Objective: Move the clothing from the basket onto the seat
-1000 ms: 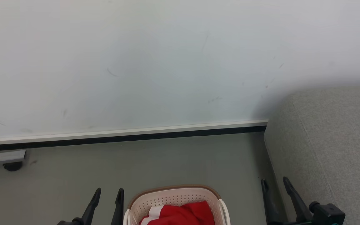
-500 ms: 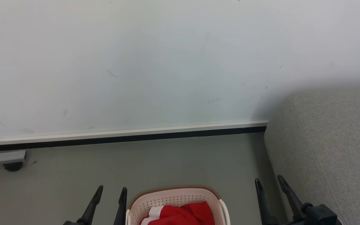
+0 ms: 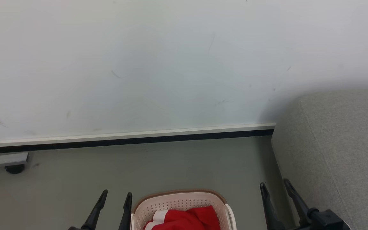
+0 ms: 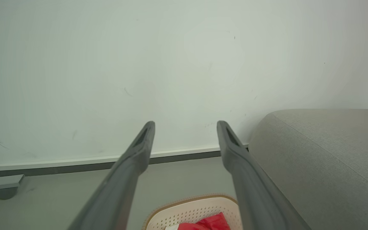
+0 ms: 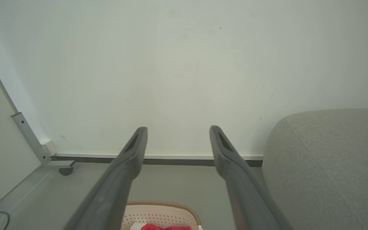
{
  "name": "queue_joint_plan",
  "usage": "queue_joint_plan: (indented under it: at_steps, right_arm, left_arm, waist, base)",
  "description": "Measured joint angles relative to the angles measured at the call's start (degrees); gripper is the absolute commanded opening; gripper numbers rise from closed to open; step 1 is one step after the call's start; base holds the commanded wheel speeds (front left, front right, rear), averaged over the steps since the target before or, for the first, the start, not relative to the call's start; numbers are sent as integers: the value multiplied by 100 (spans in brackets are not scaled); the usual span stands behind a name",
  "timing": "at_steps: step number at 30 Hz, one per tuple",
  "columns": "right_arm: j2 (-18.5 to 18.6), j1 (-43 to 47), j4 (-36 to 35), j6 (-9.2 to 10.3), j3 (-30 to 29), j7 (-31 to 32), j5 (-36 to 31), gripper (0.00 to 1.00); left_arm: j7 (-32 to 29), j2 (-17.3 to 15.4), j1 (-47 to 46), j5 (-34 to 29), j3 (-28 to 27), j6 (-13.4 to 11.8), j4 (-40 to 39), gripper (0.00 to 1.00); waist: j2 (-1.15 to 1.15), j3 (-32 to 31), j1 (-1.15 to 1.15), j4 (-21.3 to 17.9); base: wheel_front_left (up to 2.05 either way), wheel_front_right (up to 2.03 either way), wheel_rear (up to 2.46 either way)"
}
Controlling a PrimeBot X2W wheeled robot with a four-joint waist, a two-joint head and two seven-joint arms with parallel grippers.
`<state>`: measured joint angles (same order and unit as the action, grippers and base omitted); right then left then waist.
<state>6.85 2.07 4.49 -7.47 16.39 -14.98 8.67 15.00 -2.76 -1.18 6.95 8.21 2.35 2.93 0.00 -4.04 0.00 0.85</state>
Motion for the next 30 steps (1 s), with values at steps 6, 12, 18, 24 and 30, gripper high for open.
queue_joint_plan:
  at_steps: [6,12,18,24,30]
  right_arm:
    - [3,0,-5,0,-5,-1,0,100]
    - [4,-4,-62,0,-35,-1,0,100]
    - [-14,-29,-127,0,-70,-14,4,100]
    - [-20,-153,-201,0,-74,-14,18,100]
    - [5,-504,-343,0,-24,-15,37,100]
  left_arm:
    - [0,0,0,0,23,-1,3,100]
    - [0,-1,-9,-3,62,9,21,100]
    - [1,-1,-42,-42,120,67,174,100]
    - [0,-3,-164,0,247,160,548,100]
    - [1,-4,-532,18,397,261,895,100]
  waist:
    - [0,31,0,23]
    - [0,140,0,26]
    - [0,297,0,-1]
    - [0,511,0,-66]
    - [0,849,0,-152]
  base:
    - [0,0,0]
    - [0,0,0]
    - [0,0,0]
    - [0,0,0]
    - [0,0,0]
